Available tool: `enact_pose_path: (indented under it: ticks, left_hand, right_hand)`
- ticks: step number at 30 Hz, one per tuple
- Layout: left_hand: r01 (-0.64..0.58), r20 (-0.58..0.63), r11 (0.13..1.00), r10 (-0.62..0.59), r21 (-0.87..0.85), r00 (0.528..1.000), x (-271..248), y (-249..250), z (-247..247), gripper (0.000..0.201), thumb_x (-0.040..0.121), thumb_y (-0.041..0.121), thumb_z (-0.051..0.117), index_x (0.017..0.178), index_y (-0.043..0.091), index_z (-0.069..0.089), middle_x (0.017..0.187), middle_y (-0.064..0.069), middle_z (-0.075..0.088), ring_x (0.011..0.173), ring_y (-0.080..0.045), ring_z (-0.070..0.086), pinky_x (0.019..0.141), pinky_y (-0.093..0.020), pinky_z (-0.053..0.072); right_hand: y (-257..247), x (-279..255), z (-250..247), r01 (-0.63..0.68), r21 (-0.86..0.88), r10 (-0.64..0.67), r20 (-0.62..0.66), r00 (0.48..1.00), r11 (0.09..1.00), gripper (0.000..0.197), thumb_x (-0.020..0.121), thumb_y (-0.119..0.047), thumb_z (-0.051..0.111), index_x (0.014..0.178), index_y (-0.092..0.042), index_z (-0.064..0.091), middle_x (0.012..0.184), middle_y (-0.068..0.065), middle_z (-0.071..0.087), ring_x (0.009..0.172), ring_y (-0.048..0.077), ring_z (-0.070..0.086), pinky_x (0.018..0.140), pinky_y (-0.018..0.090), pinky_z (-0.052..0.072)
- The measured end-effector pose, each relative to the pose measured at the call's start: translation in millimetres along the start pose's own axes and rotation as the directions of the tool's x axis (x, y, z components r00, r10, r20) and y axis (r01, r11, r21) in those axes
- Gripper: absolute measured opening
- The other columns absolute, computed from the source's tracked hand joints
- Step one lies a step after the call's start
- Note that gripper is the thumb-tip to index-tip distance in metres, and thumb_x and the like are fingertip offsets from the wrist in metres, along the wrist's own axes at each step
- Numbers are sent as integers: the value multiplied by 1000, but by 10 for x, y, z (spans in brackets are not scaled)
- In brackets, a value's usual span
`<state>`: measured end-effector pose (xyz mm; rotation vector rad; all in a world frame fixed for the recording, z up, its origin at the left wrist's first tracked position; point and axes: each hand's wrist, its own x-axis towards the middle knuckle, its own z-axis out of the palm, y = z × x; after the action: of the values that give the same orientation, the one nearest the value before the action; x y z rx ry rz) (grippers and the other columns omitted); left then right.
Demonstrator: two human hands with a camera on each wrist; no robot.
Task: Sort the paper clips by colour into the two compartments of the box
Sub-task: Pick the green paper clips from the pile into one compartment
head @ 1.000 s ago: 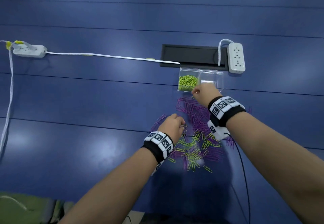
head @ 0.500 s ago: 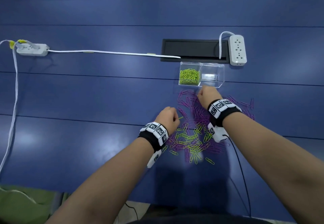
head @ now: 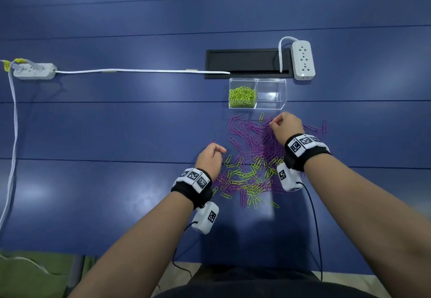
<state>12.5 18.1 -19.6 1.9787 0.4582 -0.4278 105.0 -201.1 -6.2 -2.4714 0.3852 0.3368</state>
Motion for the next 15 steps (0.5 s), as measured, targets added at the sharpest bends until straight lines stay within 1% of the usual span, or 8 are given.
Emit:
enact_pose_path:
  ticks: [1, 3, 5, 7, 9, 13, 15]
  left_hand:
    - [-1, -19, 996, 3, 86, 1000, -12, 9, 10, 22, 91, 8, 37, 89, 17, 58, 67, 4, 53, 61, -19, 47, 64, -31, 43]
    - [-47, -9, 958, 52, 282, 999, -41, 49, 18, 16, 93, 19, 42, 92, 13, 57, 78, 1, 58, 71, -21, 53, 71, -33, 46]
    - [-126, 38, 892, 122, 435, 992, -62, 47, 36, 18, 92, 30, 51, 96, 12, 55, 92, -2, 60, 84, -21, 56, 78, -34, 47]
    - [-189, 96, 827, 163, 530, 982, -69, 23, 66, 27, 89, 35, 58, 105, 13, 54, 104, -2, 58, 96, -20, 54, 85, -34, 46]
    - [-212, 124, 795, 172, 568, 977, -69, 9, 92, 32, 88, 35, 61, 110, 13, 52, 112, -3, 56, 103, -21, 53, 89, -35, 46]
    - [-231, 129, 770, 192, 595, 973, -50, 12, 126, 28, 91, 28, 59, 112, 11, 52, 117, -6, 55, 108, -24, 52, 90, -35, 44]
    - [-256, 145, 751, 212, 608, 967, -27, 19, 130, 24, 93, 24, 56, 111, 10, 53, 116, -8, 55, 108, -26, 52, 90, -36, 43]
  right_hand:
    - [1, -4, -1, -16, 3, 16, -20, 1000, 1000, 12, 89, -18, 56, 93, -8, 61, 94, 10, 64, 93, 29, 61, 76, 31, 45]
    - [-40, -7, 13, 4, -18, -5, -51, 999, 1000, 14, 89, -17, 56, 98, -6, 58, 100, 14, 64, 95, 33, 60, 79, 36, 48]
    - [-121, 17, 53, 82, -87, -86, -44, 995, 993, 16, 89, -15, 56, 97, -2, 60, 100, 17, 65, 97, 34, 60, 81, 38, 48]
    - [-214, 74, 119, 137, -160, -142, -18, 990, 978, 21, 91, -17, 54, 93, 2, 63, 96, 20, 66, 95, 35, 61, 79, 38, 49]
    - [-283, 143, 183, 150, -221, -154, 3, 988, 964, 26, 91, -20, 54, 92, 3, 64, 95, 21, 66, 94, 36, 62, 76, 38, 50]
    - [-308, 240, 276, 136, -265, -132, 32, 991, 955, 30, 89, -24, 61, 87, 6, 62, 91, 23, 65, 88, 36, 63, 75, 40, 52]
    - [-304, 271, 313, 128, -263, -119, 48, 992, 956, 29, 89, -24, 60, 84, 5, 63, 81, 22, 62, 78, 33, 62, 74, 40, 54]
